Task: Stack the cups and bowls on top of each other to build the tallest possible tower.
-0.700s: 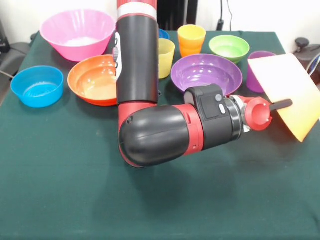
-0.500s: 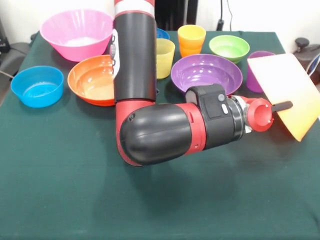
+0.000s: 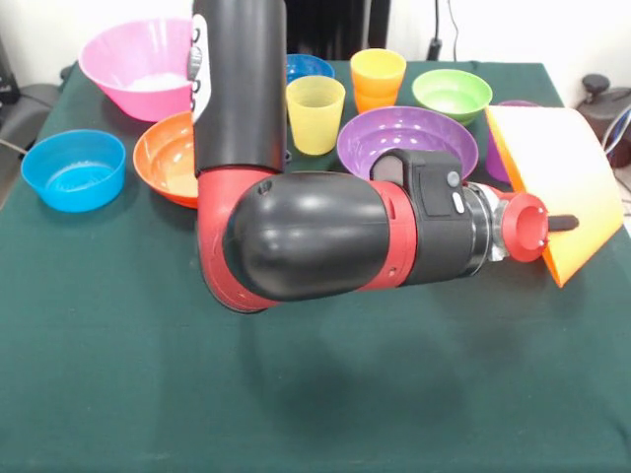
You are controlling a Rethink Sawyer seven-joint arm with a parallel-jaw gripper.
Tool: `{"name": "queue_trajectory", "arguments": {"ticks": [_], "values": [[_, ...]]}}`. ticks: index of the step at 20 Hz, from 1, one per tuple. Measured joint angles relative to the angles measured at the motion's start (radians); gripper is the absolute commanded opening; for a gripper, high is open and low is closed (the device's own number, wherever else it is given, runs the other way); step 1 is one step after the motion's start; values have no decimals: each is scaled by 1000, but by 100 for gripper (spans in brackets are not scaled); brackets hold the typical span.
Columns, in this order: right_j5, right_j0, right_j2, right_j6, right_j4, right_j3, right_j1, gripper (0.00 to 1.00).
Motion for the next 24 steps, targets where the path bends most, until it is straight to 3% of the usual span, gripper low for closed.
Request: {"name": "queue_trajectory", "arguments": {"ticks": [24], "values": [[0, 3, -10, 0, -1, -19, 3, 0]]}}
